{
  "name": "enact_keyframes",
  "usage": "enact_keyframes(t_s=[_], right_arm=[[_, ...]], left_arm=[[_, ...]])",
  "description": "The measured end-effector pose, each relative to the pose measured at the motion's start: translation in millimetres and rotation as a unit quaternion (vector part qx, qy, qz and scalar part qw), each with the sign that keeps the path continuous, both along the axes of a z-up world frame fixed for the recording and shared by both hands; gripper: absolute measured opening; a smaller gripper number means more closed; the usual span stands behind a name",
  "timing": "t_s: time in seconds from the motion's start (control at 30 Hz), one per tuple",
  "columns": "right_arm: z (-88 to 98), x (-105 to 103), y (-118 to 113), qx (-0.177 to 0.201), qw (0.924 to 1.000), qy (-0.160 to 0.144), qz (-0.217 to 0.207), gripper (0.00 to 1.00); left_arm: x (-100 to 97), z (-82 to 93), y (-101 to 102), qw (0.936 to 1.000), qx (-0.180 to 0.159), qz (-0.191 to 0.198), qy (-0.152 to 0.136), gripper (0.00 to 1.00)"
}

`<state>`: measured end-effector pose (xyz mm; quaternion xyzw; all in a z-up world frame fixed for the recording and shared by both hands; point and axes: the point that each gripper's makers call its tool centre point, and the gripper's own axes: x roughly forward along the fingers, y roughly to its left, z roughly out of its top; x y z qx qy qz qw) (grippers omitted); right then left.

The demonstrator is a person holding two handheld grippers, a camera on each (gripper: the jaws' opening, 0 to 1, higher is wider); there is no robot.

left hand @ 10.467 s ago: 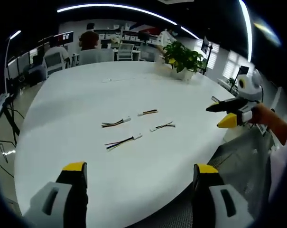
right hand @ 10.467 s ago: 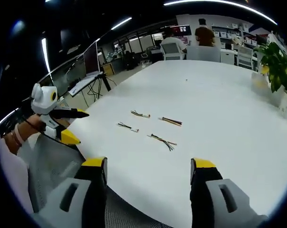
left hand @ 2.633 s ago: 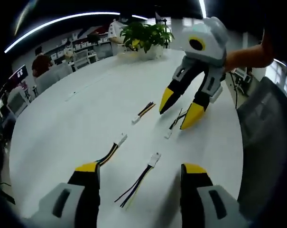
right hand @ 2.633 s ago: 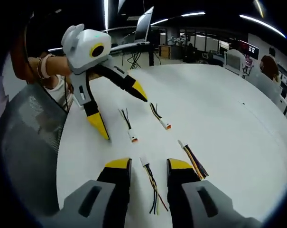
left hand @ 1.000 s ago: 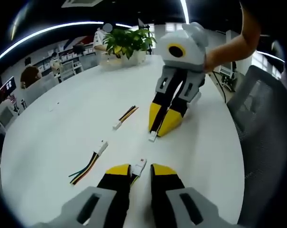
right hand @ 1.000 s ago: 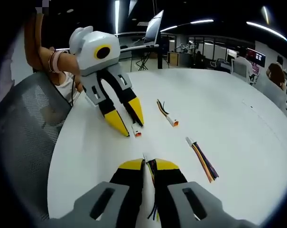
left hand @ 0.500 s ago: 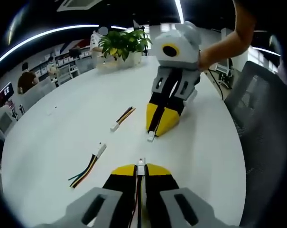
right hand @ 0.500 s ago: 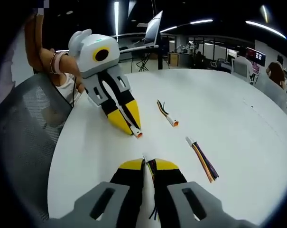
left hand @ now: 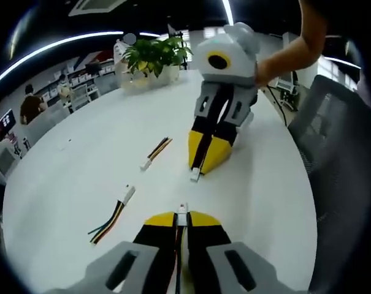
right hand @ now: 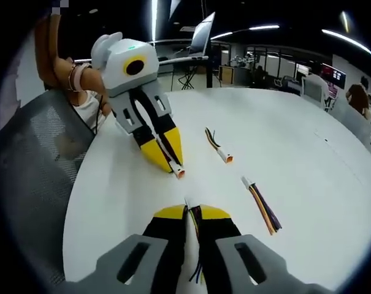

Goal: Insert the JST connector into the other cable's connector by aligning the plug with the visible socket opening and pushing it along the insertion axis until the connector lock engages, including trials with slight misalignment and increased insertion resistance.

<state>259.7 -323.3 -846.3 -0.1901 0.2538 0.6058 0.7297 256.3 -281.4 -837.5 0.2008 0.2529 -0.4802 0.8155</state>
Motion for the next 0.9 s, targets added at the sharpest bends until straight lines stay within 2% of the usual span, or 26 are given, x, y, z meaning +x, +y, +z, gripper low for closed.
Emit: enact_keyframes(t_s=[0.27,0.57,0.73,0.9], right_arm=[[21.3,-2,5,0.021,0.9997,-0.012,0.004,0.03],[29.7,-4,6,0.031,0.9994,-0.014,0.007,0.03],[33.5,-5,8,0.032,0.9991,-0.024,0.016,0.03],[34.5,-8,9,0.025,0.9988,-0.035,0.022,0.03]], left_arm=[[0.5,9.3,-9,0.9998,-0.005,-0.017,-0.013,0.00],[-2.5,18.3,-16,0.9985,0.012,-0.043,-0.031,0.00],[-4.4,24.3,-19,0.9988,0.002,-0.043,-0.024,0.00],[-1.6,35.3,-23,0.9985,-0.005,-0.046,-0.030,0.00]])
